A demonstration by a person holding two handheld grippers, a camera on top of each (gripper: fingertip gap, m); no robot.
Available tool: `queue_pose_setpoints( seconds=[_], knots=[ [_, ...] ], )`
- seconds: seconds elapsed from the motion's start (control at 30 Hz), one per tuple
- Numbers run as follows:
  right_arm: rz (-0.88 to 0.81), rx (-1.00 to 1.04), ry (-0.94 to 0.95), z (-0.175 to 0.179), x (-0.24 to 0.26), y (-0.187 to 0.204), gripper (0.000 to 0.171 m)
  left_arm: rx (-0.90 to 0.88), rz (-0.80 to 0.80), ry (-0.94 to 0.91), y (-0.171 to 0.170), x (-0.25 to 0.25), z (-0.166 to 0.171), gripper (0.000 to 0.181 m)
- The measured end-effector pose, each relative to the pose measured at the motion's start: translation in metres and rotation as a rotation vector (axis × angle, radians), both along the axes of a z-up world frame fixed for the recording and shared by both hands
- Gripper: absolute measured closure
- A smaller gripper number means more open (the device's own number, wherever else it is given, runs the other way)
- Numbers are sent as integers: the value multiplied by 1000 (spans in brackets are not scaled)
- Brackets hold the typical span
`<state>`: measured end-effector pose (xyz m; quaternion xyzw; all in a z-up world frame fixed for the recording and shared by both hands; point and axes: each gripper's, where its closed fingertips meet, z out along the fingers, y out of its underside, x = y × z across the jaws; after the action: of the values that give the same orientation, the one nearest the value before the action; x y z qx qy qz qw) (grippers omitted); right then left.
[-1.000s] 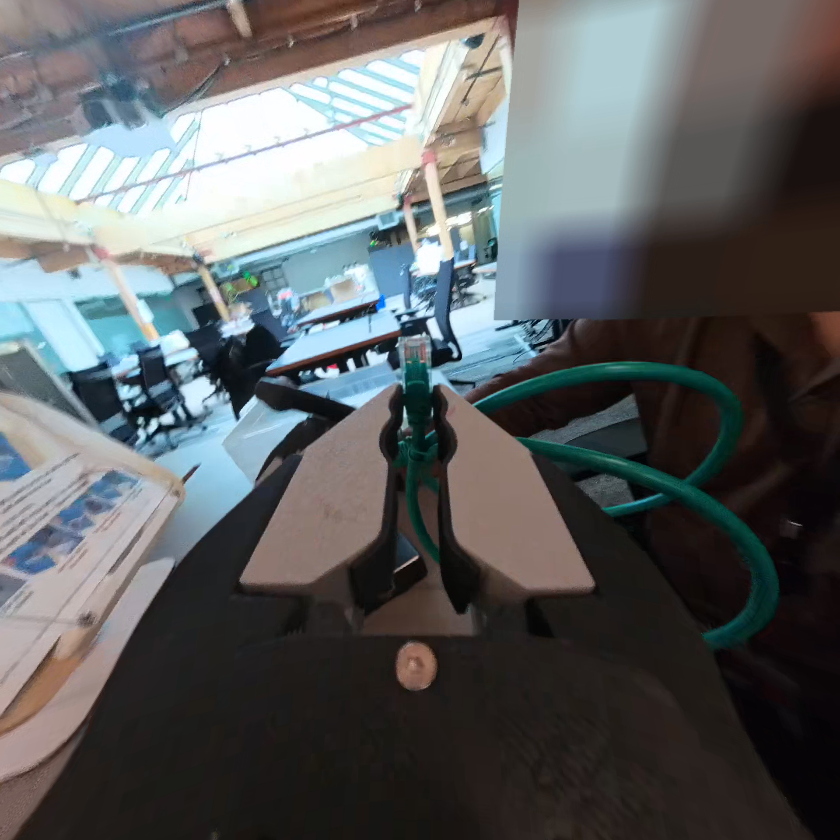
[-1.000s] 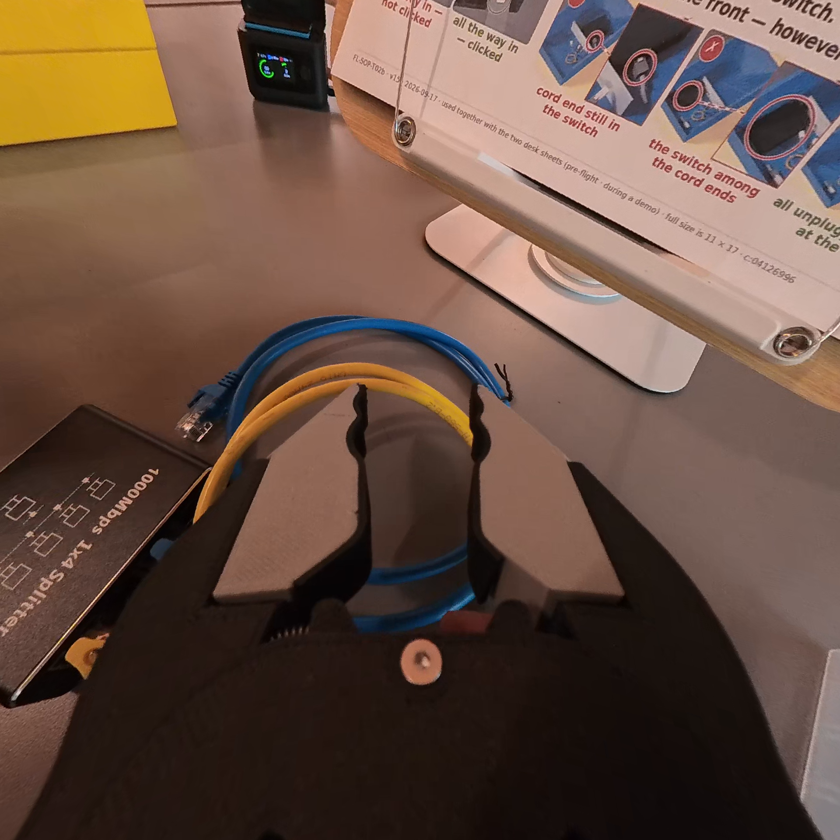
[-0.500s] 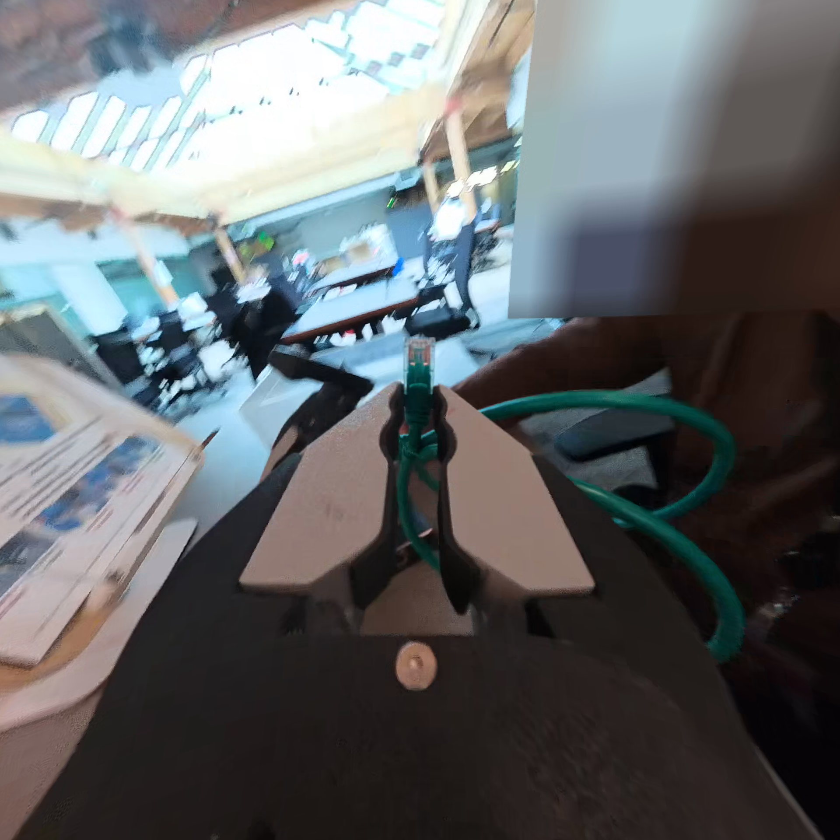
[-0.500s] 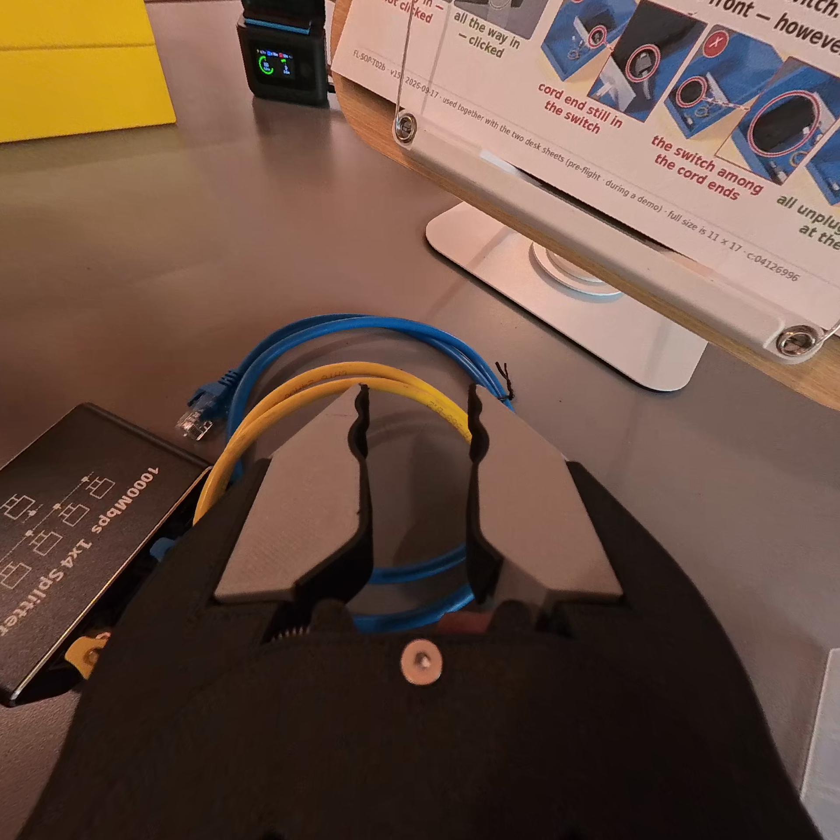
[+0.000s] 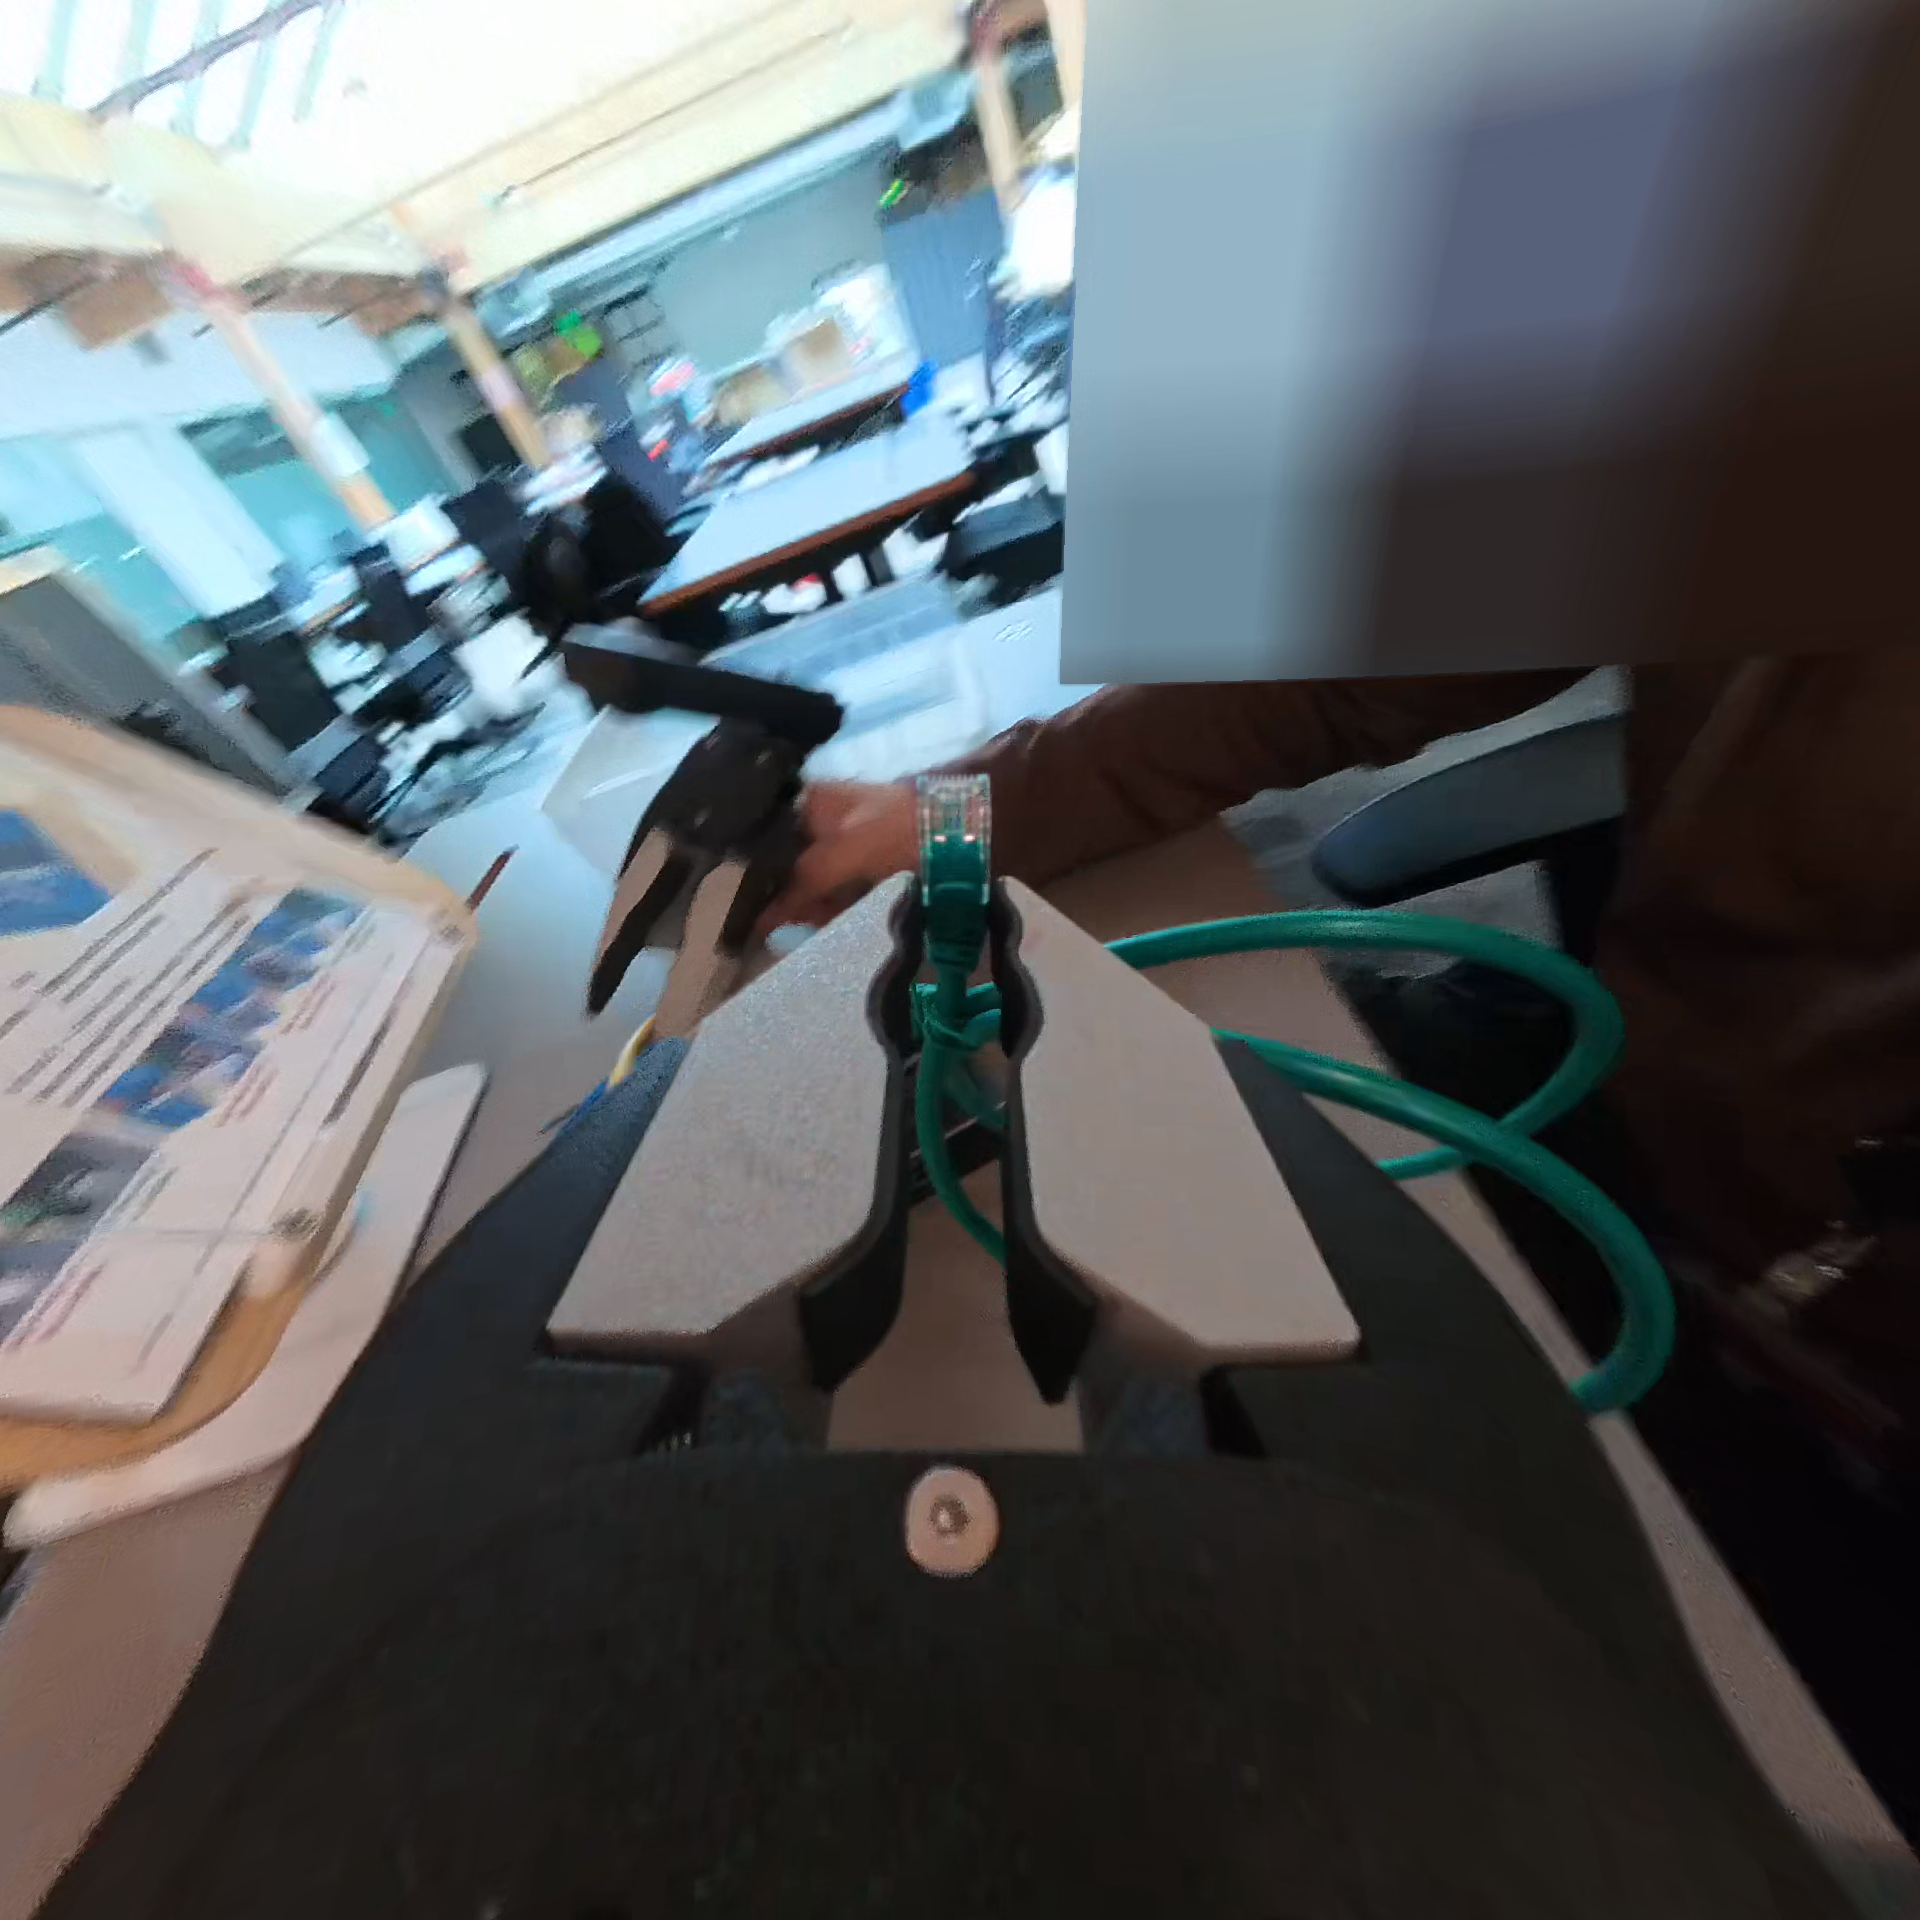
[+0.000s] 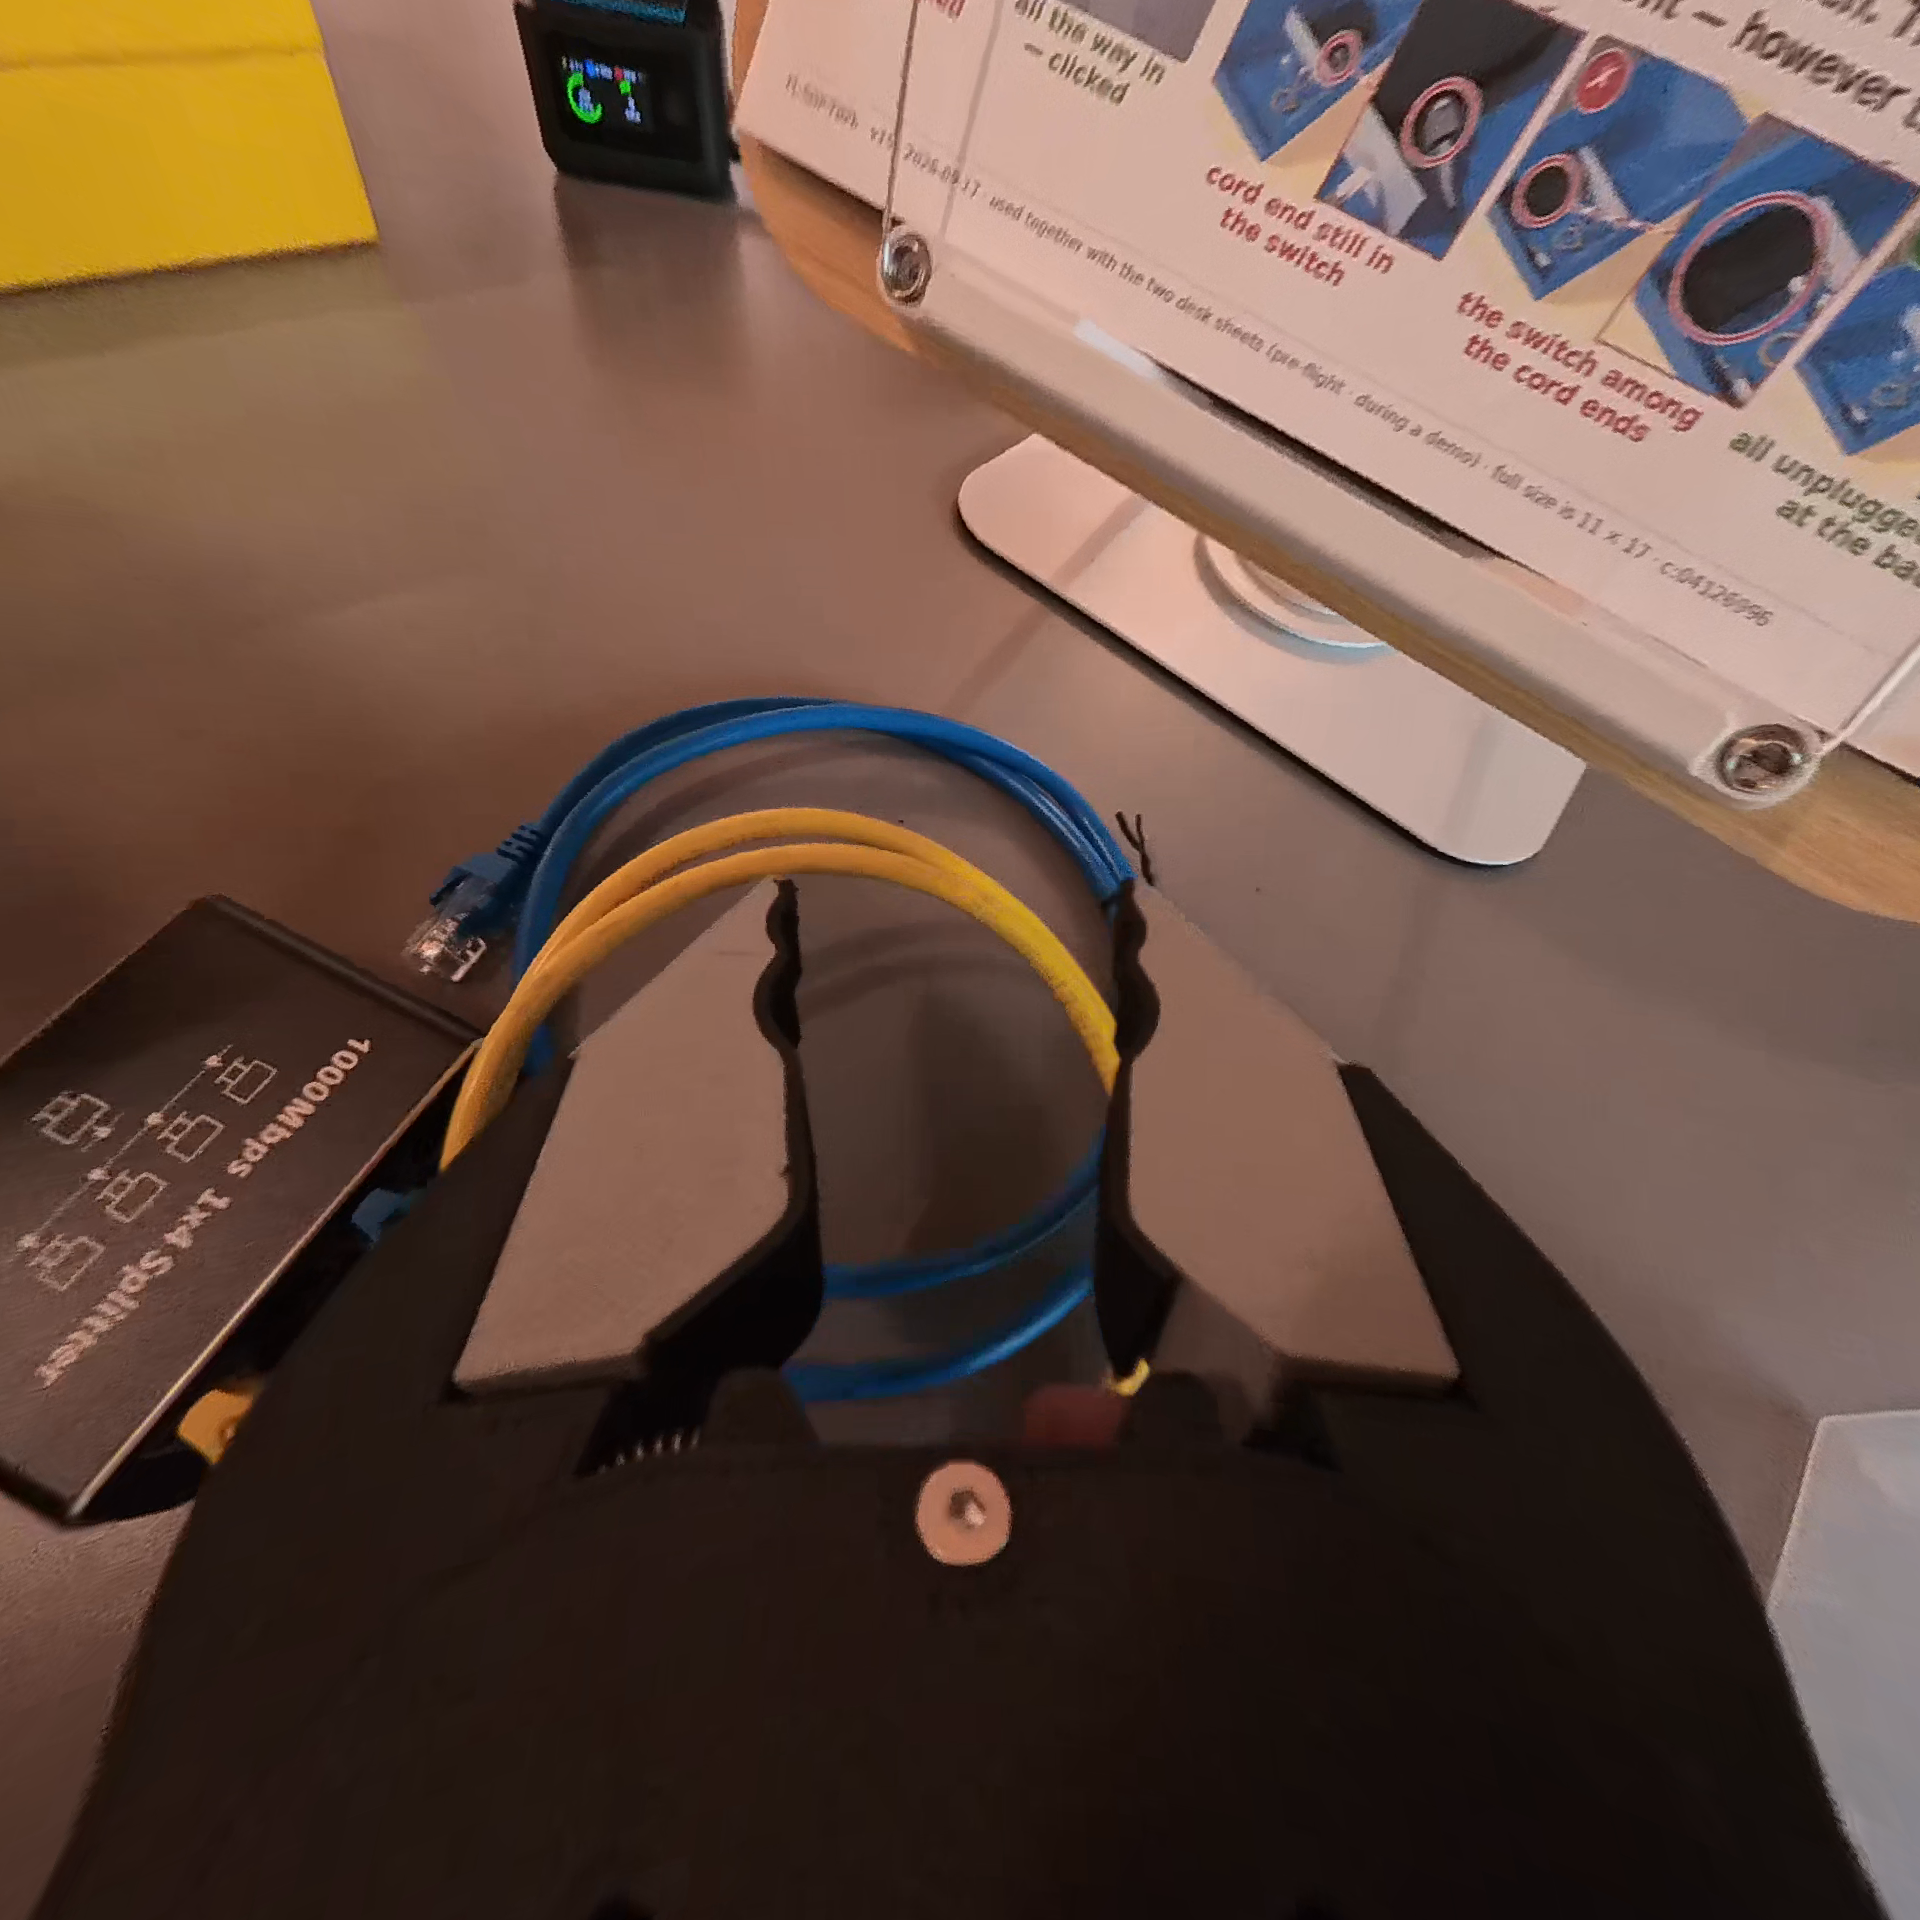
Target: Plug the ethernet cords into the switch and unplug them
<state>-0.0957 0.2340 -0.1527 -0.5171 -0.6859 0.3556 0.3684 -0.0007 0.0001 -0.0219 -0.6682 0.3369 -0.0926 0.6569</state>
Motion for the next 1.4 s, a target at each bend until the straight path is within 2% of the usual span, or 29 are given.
queue_pose_setpoints(
  seconds=[0.13, 0.23, 0.33, 0.43, 0.47, 0.5, 0.57, 0.73, 0.83, 0.9, 0.97, 1.07, 1.17, 1.4],
  knots=[
    [36, -142, 28, 16, 6, -4, 92, -125, 355, 138, 30, -49, -28, 172],
    [50, -214, 78, 31, 9, -5, 91, -133, 544, 239, 35, -77, -33, 171],
    [41, -230, 95, 35, 9, -3, 92, -63, 746, 315, 29, -104, -17, 171],
    [26, -224, 89, 36, 9, -1, 93, 91, 1090, 508, 8, -143, 14, 171],
    [24, -225, 89, 37, 10, 0, 93, 135, 1152, 566, 2, -147, 23, 171],
    [24, -226, 92, 38, 10, -1, 94, 169, 1163, 598, 1, -144, 28, 171],
    [31, -232, 99, 41, 11, -2, 95, 172, 1062, 618, 8, -127, 24, 171],
    [132, -319, 119, 52, 15, -24, 90, -118, 531, 546, 26, -58, -43, 171],
    [202, -398, 148, 63, 18, -39, 80, -119, 347, 481, 20, -27, -48, 169],
    [232, -419, 158, 66, 19, -46, 77, -104, 285, 420, 19, -15, -42, 169],
    [247, -406, 148, 63, 19, -51, 76, -92, 295, 356, 31, -15, -39, 169],
    [255, -379, 130, 57, 17, -57, 76, -122, 357, 325, 62, -19, -54, 168],
    [285, -386, 127, 57, 18, -64, 76, -52, 402, 264, 82, -21, -50, 168],
    [312, -399, 146, 60, 20, -68, 78, 54, 562, 225, 88, -49, -36, 170]
  ],
)
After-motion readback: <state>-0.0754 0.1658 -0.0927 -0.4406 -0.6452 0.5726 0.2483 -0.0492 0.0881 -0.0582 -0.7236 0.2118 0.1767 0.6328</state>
